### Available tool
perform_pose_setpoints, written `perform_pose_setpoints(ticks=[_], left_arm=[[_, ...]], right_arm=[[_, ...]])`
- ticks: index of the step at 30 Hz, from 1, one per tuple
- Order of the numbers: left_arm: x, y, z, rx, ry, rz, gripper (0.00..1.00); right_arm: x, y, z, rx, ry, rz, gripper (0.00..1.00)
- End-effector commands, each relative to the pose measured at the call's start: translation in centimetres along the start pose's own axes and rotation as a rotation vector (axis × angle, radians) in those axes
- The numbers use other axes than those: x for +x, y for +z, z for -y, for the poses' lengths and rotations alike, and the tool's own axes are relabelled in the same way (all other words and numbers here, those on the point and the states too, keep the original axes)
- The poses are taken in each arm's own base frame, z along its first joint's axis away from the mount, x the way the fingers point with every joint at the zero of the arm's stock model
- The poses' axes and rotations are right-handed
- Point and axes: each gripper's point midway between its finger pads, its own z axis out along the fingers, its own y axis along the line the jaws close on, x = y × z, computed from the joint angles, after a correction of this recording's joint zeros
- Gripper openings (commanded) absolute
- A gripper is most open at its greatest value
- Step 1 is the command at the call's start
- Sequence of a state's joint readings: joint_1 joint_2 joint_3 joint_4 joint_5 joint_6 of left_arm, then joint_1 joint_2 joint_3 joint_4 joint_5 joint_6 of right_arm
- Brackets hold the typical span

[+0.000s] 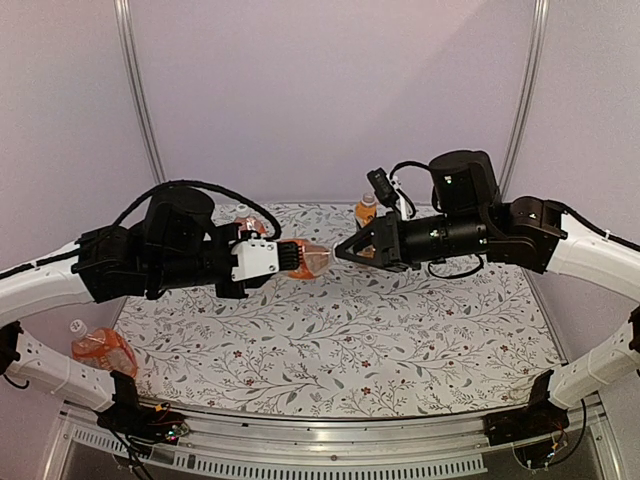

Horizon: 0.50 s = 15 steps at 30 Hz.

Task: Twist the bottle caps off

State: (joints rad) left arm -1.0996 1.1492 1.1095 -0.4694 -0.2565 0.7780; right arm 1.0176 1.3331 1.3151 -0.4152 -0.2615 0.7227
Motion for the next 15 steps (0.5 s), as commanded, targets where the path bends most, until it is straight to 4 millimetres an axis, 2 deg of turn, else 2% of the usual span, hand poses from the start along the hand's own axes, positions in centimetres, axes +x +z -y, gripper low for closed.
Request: perform_pose_setpoints(ticks=[1, 5, 8, 15], left_arm=[[-1.1, -0.7, -0.1, -0.011, 0.0, 0.05, 0.23], [-1.4, -0.9, 0.5, 0.019, -0.009, 0.073, 0.23], [-1.9, -1.3, 1.2, 0.074, -0.035, 0.091, 0.22], [-3.6, -3.8, 5.3, 0.384, -0.126, 0.157, 0.21]], right_arm=[[0.3, 0.7, 0.0, -0.025, -0.01, -0.017, 0.0], [0.7, 0.9, -1.2, -0.069, -0.062, -0.056, 0.0], [1.5, 0.5, -1.1, 0.011, -0.205, -0.067, 0.0], [4.3, -1.2, -2.9, 0.009, -0.731, -0.105, 0.0]])
